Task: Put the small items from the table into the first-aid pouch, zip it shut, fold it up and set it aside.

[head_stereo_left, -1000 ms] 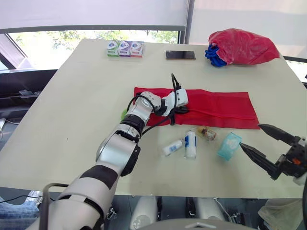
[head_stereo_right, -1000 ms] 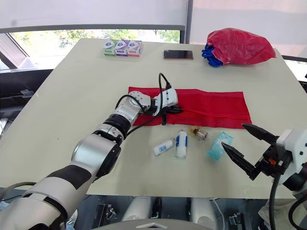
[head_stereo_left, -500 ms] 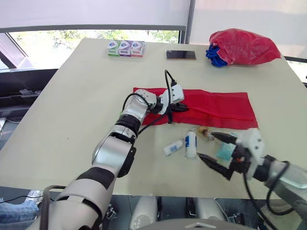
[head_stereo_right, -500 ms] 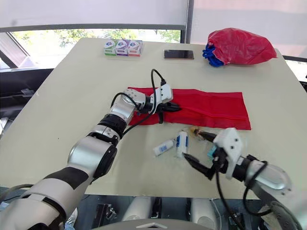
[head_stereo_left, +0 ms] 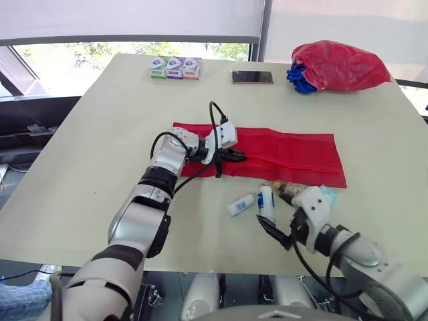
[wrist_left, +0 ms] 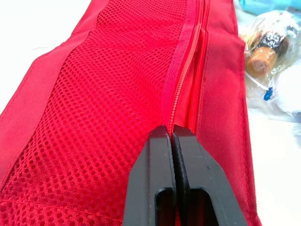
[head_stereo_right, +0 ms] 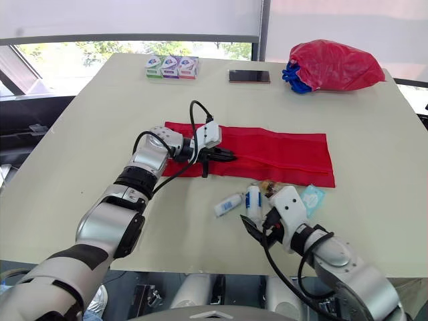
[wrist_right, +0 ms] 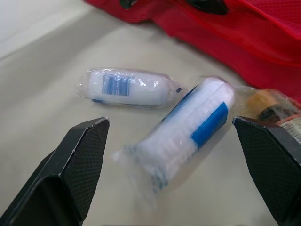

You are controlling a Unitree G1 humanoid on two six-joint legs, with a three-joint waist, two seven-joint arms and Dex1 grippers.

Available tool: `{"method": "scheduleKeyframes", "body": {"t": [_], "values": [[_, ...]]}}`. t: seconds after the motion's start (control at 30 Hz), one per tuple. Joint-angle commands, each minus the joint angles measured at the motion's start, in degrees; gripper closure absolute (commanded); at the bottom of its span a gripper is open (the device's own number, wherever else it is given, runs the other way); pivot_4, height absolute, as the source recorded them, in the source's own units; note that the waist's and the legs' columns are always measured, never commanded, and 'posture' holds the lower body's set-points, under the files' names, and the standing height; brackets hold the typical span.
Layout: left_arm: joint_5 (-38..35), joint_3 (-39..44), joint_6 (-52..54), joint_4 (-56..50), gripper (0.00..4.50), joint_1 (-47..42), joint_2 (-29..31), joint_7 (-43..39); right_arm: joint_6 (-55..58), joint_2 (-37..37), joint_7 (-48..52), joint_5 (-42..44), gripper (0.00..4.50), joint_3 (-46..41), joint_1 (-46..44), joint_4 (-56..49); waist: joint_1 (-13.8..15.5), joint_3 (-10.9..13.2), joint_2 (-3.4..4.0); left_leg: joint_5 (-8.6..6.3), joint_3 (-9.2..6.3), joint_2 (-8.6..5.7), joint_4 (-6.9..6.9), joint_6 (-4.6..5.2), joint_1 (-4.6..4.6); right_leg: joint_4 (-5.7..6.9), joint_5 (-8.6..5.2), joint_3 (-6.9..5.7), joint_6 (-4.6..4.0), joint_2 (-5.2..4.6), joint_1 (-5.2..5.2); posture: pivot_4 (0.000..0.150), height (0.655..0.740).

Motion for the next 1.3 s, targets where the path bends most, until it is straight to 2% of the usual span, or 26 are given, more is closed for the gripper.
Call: {"method": "scheduleKeyframes", "body": {"t": [0.03,0.17,0.2,0.27,0.37,0.43,0.47,0.53,0.6,0.73,0.83,0.9,1.03,1.2,1.3], "values": [[-1.73,0.81,2.09,-4.32,4.46,0.2,0.35,0.29,1.29,1.98,-2.66,-2.29,0.0,1.25,0.09,-0.02,-0.07,0.0,0.0,0.0,0.0,0.0,0.01,0.0,-0.01,0.0,0.0,0.01,0.0,0.0,0.0,0.15,0.74],[-2.0,0.53,3.09,-6.04,4.46,1.1,0.6,0.52,2.37,2.21,-3.72,-4.29,0.0,0.43,0.65,0.61,-0.06,0.0,0.0,0.0,0.02,-0.01,0.08,0.0,-0.04,0.0,0.0,0.02,0.0,0.0,0.0,0.15,0.74],[-1.97,0.56,3.17,-6.0,4.49,1.08,0.56,0.8,2.34,2.03,-3.5,-4.55,0.25,0.16,0.81,0.63,-0.06,0.0,0.0,0.0,0.0,-0.01,0.08,0.0,-0.04,0.0,0.0,0.01,0.0,0.0,0.0,0.15,0.74],[-1.86,0.62,3.13,-5.76,4.5,0.98,0.55,1.25,2.49,2.04,-3.02,-4.5,0.8,-0.52,1.18,0.26,-0.08,0.0,0.0,0.0,0.0,-0.01,0.09,0.0,-0.04,0.01,0.0,0.0,0.0,0.0,0.0,0.15,0.74],[-1.92,0.68,3.13,-5.52,4.5,0.85,0.55,1.76,3.52,1.53,-1.86,-3.65,2.23,-1.79,2.05,-0.78,-0.07,0.0,0.0,0.0,-0.01,-0.01,0.1,0.01,-0.03,0.03,0.0,0.0,0.01,0.0,0.0,0.15,0.74],[-1.87,0.77,3.16,-5.15,4.5,0.59,0.51,2.24,4.36,0.97,-1.17,-3.04,2.95,-3.01,2.97,-1.47,-0.06,0.0,0.01,0.0,-0.01,-0.01,0.11,0.01,-0.03,0.03,0.0,0.0,0.01,0.0,0.0,0.15,0.74],[-1.88,0.81,3.32,-5.04,4.5,0.47,0.48,2.44,4.71,0.7,-0.82,-2.83,3.53,-3.58,3.36,-1.81,-0.06,-0.01,0.01,-0.01,-0.01,-0.01,0.11,0.01,-0.04,0.03,0.0,0.0,0.01,0.0,0.0,0.15,0.74],[-1.89,0.74,3.37,-4.98,4.5,0.42,0.4,2.67,5.44,0.52,-0.54,-2.6,4.23,-4.55,3.86,-2.35,-0.06,-0.01,0.01,-0.01,-0.01,-0.01,0.13,0.01,-0.04,0.03,0.0,0.0,0.01,0.0,0.01,0.15,0.74],[-1.93,0.6,3.28,-5.1,4.5,0.52,0.24,2.76,5.88,0.27,-0.18,-2.14,4.5,-5.75,4.28,-2.89,-0.05,-0.01,0.01,-0.01,-0.02,-0.01,0.13,0.01,-0.04,0.03,0.0,-0.01,0.01,0.0,0.01,0.15,0.74],[-2.38,0.79,3.43,-5.27,4.5,0.46,-0.16,2.76,7.63,-0.47,2.26,1.83,4.5,-12.13,5.1,-5.72,-0.05,-0.01,0.01,-0.01,-0.02,-0.01,0.15,0.01,-0.05,0.03,0.0,0.01,0.01,0.0,0.01,0.15,0.74],[-2.5,0.77,2.99,-4.81,4.5,0.07,-0.54,2.74,12.28,-0.85,4.65,9.62,4.5,-19.79,1.22,-7.06,-0.06,0.0,0.01,-0.01,-0.02,-0.01,0.19,0.02,-0.07,0.04,0.01,0.01,0.02,0.0,0.01,0.15,0.74],[-2.66,0.73,2.76,-4.91,4.5,0.05,-0.84,2.57,15.53,-0.03,4.54,13.74,4.5,-21.65,-1.59,-6.44,-0.06,0.0,0.01,-0.01,-0.03,0.0,0.27,0.02,-0.08,0.04,0.06,0.0,0.09,0.01,0.03,0.15,0.74],[-3.19,0.84,2.59,-5.72,4.5,0.2,-1.55,2.5,21.72,3.71,1.04,17.1,4.5,-21.42,-10.26,-1.98,-0.13,0.0,0.02,-0.01,-0.12,0.05,0.3,0.02,-0.08,0.1,0.06,-0.04,0.08,0.04,0.03,0.15,0.74],[-4.13,0.71,2.59,-7.43,4.5,0.91,-2.3,2.3,27.49,8.31,-3.41,15.33,4.5,-18.08,-20.3,7.01,-0.01,0.0,0.03,-0.01,-0.13,0.0,0.34,0.02,-0.12,0.19,0.07,-0.02,0.06,0.03,0.01,0.15,0.74],[-4.42,0.3,2.79,-8.42,4.5,1.61,-2.65,2.15,27.69,10.08,-4.73,13.26,4.5,-16.38,-23.22,11.95,-0.01,0.0,0.04,-0.01,-0.15,-0.02,0.34,0.02,-0.17,0.18,0.07,-0.03,0.06,0.03,0.0,0.15,0.74]]}}
